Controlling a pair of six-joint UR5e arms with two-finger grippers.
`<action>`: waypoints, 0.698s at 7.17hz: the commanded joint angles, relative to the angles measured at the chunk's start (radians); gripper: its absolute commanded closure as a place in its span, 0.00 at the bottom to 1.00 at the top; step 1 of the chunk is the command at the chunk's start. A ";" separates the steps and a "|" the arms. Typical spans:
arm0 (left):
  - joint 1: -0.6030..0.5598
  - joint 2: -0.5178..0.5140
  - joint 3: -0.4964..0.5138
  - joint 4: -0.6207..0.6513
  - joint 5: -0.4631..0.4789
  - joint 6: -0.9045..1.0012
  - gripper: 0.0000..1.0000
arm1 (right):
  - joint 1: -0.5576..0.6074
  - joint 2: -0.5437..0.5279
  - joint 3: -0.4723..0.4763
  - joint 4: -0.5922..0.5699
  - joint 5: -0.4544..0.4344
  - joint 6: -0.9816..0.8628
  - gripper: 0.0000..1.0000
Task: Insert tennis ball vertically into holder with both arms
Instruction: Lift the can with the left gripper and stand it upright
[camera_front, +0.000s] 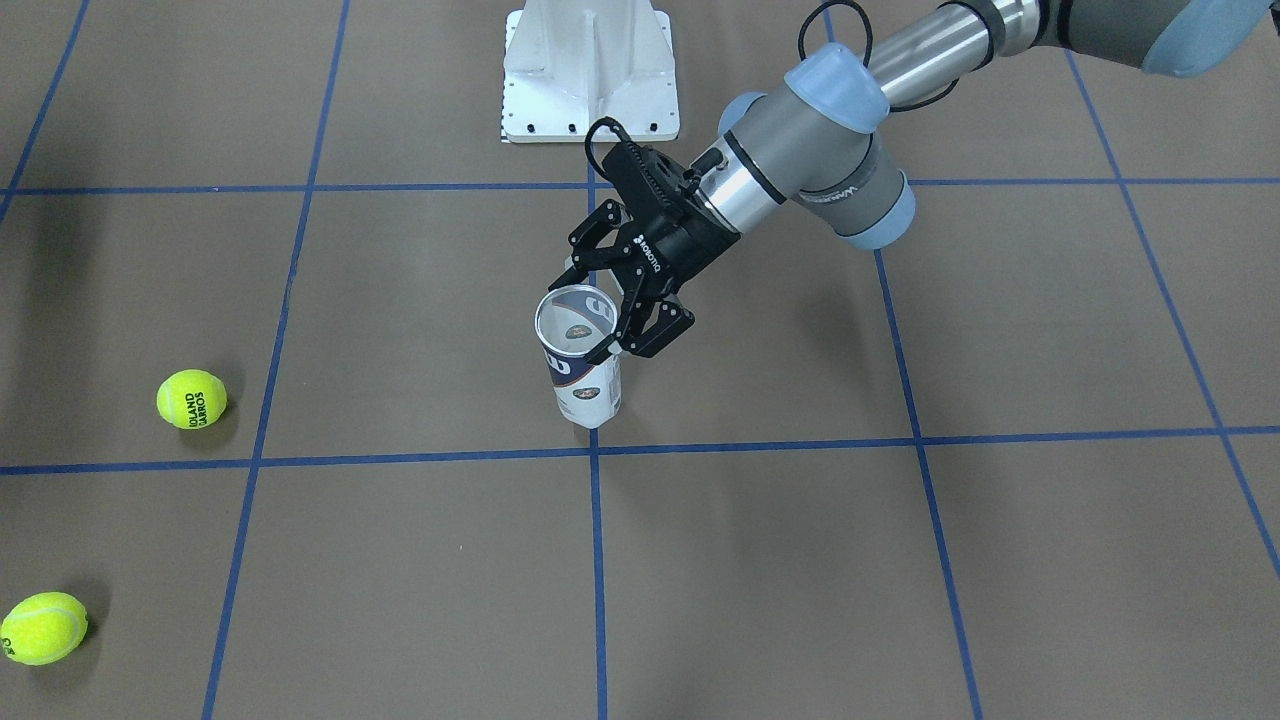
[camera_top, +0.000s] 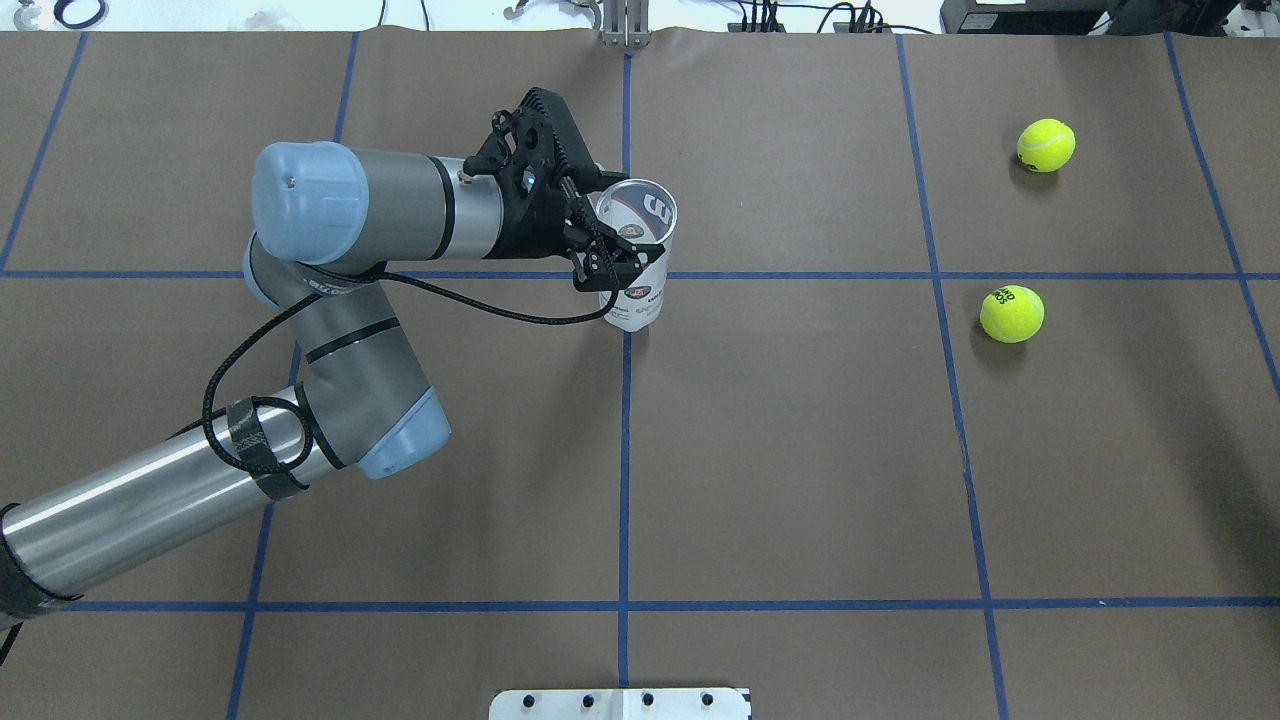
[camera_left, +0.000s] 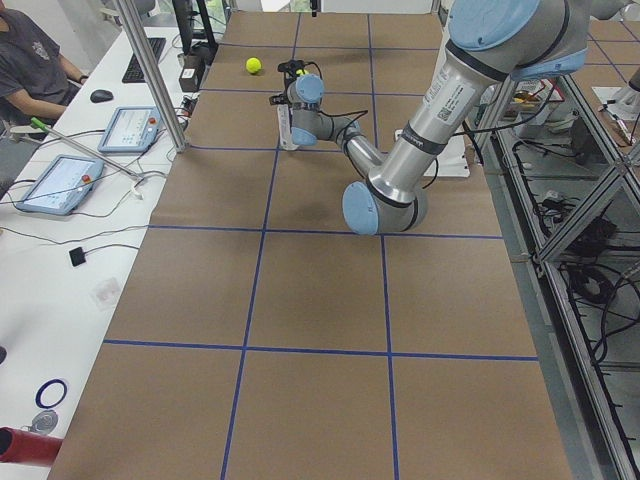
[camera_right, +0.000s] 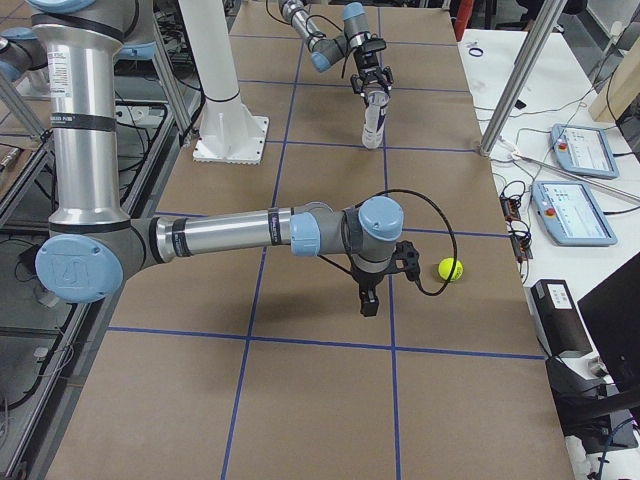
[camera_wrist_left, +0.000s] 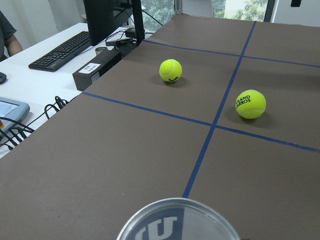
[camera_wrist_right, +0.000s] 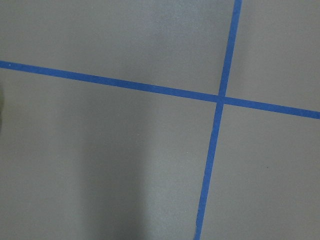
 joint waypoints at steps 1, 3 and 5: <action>0.002 0.007 -0.004 -0.027 0.000 -0.052 0.15 | -0.016 0.001 0.000 0.088 0.006 0.005 0.00; 0.007 0.019 0.002 -0.024 -0.001 -0.055 0.15 | -0.065 0.003 0.005 0.116 0.020 0.015 0.00; 0.015 0.019 0.002 -0.025 -0.001 -0.055 0.15 | -0.120 0.000 0.006 0.227 0.053 0.159 0.00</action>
